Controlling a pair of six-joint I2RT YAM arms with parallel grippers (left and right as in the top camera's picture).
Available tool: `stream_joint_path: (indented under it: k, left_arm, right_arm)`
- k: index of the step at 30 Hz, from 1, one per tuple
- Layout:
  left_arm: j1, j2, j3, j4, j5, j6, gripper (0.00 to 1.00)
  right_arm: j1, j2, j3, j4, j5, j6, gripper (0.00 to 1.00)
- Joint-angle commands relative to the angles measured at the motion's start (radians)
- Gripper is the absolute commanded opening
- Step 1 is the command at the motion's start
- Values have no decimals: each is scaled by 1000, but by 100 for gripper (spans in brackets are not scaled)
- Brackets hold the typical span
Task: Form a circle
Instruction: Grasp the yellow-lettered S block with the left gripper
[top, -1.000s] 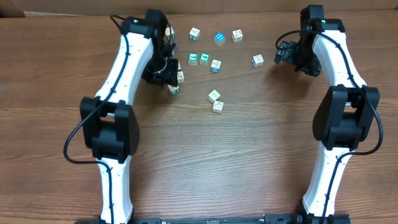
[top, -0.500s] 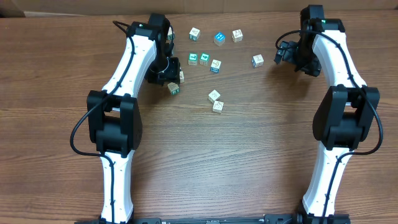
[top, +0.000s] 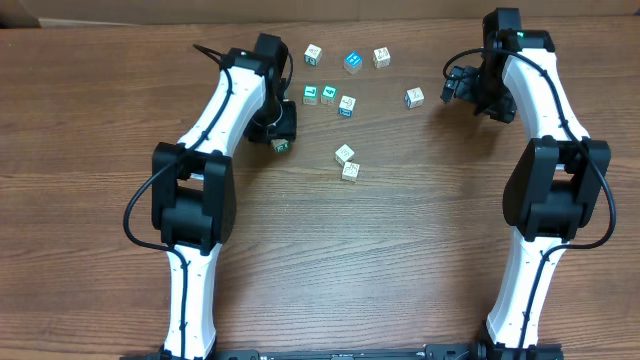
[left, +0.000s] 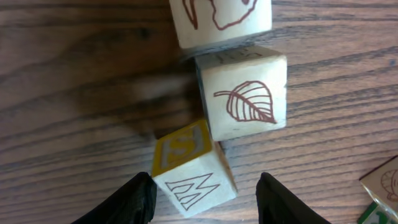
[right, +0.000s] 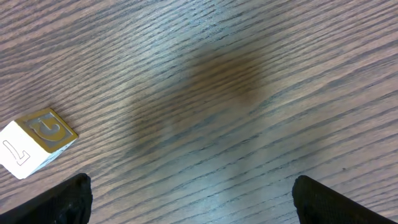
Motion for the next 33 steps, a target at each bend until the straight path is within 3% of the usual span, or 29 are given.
stream_joint_path:
  k: [1, 8, 16, 29, 33]
  left_arm:
    - [-7, 11, -9, 6, -19, -18, 50]
    - [-7, 11, -10, 9, -52, -40, 49]
    - [-13, 11, -10, 21, -52, -40, 40]
    - [-19, 11, -10, 23, -51, -47, 38]
    - [-19, 11, -10, 8, -51, -47, 31]
  right_arm:
    - [0, -24, 22, 2, 2, 4, 100]
    - [0, -24, 22, 2, 2, 4, 100]
    - [0, -24, 22, 2, 2, 4, 100]
    - [0, -24, 22, 2, 2, 4, 100]
    - [0, -24, 22, 2, 2, 4, 100]
